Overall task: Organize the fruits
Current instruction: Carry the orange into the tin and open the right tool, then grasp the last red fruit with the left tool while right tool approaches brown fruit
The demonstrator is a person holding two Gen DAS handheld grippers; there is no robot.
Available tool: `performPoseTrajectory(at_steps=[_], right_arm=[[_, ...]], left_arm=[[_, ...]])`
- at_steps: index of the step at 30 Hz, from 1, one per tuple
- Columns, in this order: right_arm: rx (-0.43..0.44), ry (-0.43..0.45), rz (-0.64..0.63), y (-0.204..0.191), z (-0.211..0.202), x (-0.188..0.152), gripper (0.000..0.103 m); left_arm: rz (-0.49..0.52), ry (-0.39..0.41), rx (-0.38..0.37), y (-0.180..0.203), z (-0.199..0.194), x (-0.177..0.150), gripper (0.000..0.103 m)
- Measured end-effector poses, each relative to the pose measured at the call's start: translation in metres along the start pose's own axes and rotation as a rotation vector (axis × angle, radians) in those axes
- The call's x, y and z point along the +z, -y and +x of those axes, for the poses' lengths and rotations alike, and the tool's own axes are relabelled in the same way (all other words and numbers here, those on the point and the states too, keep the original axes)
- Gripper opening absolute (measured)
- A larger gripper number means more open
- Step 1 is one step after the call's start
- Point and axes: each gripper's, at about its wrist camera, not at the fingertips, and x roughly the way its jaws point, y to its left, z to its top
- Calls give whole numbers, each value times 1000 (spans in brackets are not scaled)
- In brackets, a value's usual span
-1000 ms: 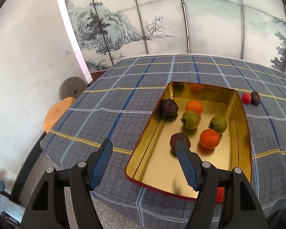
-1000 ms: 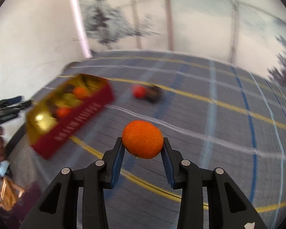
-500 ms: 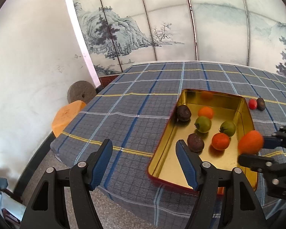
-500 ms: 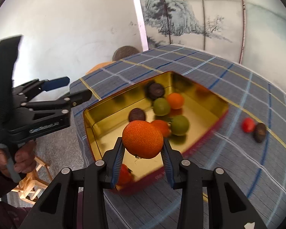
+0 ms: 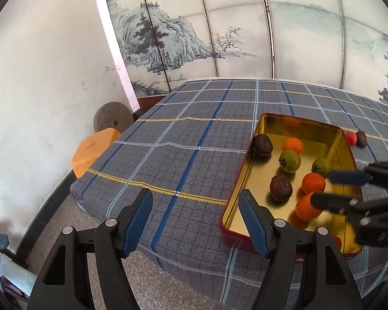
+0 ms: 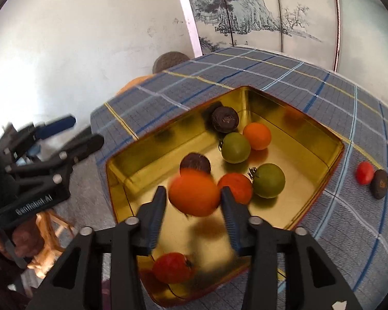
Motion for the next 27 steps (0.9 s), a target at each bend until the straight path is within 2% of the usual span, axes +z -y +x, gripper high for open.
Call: performPoseTrajectory(at_steps=[2,5,10,17,21,27], right_arm=[[4,37,16,2,-7,2,56],[7,87,30,5,-20,6,56],[-41,139,51,17,-41,2,58],[-109,172,183,67,-72,-26,59],[-223,165,232,103,-92,-52,58],[-392,96,310,158,-118,-94,58]], left_arm=[[-2,-4,2,-2,1,-1,69],[-2,-6,1,-3,2,-1,69],[9,-3,2,1,2,-1,69],[44,2,-4,14,-3,1,69],[78,13,-9,24,-7,3,69],[157,26,-37,49,-13,13,70]])
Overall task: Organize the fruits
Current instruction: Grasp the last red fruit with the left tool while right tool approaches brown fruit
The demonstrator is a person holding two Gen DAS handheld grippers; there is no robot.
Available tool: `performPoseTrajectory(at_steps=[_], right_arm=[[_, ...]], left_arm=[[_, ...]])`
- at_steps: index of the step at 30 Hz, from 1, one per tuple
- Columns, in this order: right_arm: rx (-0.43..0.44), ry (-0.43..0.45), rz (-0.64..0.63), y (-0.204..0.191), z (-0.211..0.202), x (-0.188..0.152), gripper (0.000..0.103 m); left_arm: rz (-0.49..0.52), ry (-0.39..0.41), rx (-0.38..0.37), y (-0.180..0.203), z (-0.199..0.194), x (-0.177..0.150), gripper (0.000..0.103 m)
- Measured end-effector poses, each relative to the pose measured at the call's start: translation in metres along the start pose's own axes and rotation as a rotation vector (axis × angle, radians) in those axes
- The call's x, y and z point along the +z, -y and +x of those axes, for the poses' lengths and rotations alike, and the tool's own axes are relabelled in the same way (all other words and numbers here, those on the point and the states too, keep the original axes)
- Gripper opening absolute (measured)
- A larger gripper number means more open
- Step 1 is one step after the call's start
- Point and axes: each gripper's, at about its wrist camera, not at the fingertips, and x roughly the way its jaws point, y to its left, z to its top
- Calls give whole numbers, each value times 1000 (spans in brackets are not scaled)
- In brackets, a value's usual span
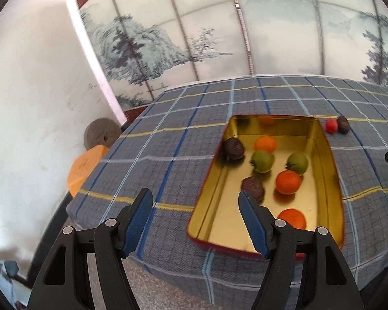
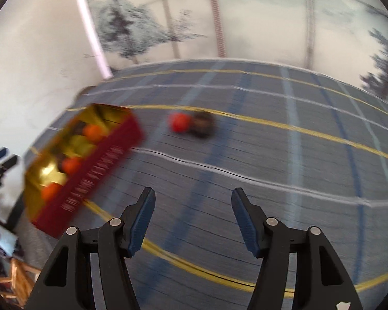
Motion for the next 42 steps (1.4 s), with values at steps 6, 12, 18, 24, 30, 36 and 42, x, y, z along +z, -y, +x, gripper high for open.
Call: performPoseTrajectory(at_steps=[6,12,18,24,30,36,42], right_arm=[[-142,-44,60,61,-2,-12,58],[-180,-49,114,101,-2,-18,64],[-106,-20,141,109,-4,-21,67],[-44,-3,172,113,-7,-21,69],[7,5,185,114,-9,-22,69],[32,8,182,112,-9,-23,72],[36,3,181,111,-9,-23,73]], left_arm=[[138,15,-96,39,-5,26,70],[352,2,-354,105,-5,69,70],[577,-47,-588,181,28,124,69],[803,-129,-705,234,82,144,65],[874,-237,-730,254,132,141,43],[855,-253,-749,256,154,148,43],[837,-279,-734,250,168,148,41]])
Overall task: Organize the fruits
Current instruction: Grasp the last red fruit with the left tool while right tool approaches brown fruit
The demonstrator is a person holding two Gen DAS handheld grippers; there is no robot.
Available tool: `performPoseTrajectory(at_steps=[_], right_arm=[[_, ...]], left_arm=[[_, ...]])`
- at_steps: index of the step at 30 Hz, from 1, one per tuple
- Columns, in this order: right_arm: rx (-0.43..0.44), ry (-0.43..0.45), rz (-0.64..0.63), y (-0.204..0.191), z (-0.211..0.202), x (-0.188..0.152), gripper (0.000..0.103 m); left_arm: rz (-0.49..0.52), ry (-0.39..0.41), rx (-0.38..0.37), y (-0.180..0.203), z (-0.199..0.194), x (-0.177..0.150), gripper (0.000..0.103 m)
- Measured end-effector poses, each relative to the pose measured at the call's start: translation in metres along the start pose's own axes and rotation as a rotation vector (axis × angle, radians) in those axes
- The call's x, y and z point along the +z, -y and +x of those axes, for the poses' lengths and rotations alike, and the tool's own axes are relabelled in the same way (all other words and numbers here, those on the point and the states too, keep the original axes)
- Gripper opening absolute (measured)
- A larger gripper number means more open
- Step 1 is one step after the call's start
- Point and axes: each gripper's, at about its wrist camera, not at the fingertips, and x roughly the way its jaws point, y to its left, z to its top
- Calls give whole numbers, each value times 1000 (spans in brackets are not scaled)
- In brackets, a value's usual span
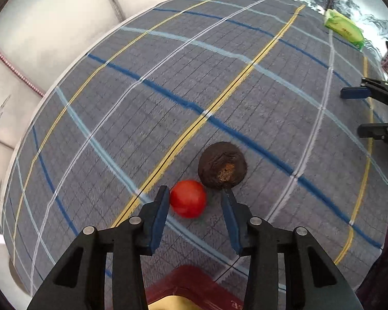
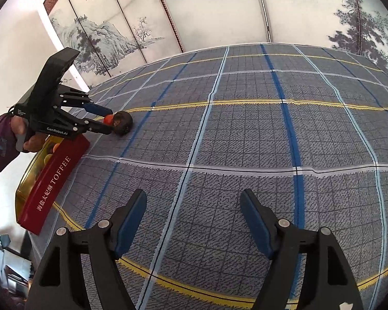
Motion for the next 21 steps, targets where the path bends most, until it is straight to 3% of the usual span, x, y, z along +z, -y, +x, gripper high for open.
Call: performPoseTrajectory(at_steps=[7,9,12,15,21], right_arm=[[-14,-6,-16,-5,2,-1,75],[-20,-9,-23,-7,2,-1,76],[-26,-11,-29,-8,3,0,77],[-29,-12,-31,-8,3,0,77],[64,-8,-101,-35,10,17,77]], left_arm=[[-45,1,32,-1,6,-5,39],[-48,10,61,-1,5,-5,29],[-114,13,28,-4,-1,-6,29],[-144,64,95,12,-25,-13,29],[-412,193,118,39,-88,-44,29]])
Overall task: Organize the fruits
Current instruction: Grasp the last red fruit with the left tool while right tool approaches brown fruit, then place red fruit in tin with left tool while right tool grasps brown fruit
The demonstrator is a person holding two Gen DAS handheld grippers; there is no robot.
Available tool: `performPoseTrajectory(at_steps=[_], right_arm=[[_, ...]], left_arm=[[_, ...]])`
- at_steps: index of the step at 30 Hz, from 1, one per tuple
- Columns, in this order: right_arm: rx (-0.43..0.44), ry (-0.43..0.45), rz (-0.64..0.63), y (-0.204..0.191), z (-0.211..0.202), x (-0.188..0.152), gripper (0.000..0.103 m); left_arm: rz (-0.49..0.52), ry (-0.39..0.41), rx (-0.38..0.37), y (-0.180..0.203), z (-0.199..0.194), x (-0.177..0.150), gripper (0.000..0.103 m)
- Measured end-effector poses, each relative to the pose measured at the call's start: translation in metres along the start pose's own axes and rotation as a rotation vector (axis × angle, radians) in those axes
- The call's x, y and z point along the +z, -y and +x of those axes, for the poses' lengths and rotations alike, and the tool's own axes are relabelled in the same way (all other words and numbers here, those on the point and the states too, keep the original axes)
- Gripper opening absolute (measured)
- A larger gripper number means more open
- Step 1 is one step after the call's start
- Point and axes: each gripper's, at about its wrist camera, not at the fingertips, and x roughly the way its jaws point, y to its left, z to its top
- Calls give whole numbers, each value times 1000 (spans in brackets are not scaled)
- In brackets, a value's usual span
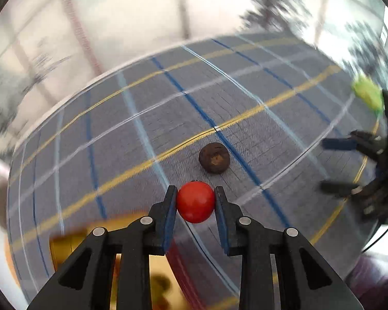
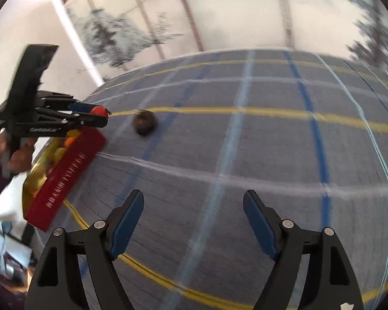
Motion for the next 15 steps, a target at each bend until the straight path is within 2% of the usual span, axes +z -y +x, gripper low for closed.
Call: performPoseTrajectory(at_steps=[2,4,7,13,15], right_arm=[[30,17,-87,-21,8,18,77],[36,15,-178,-42,27,36,77],[53,-16,-247,-60,58,57,76],[-19,-64,-315,-79,110,79,76],[-38,-87,-305,-79,125,82,67]], left_arm=[[-102,31,-40,-3,-24,-15,29],[-158,55,-42,-4,-44,-30,29],[-214,82,-1,-7,-72,-57,30],[-321,101,82,-26,-113,-106,30],[-357,116,102,-36,-122,-120,30]])
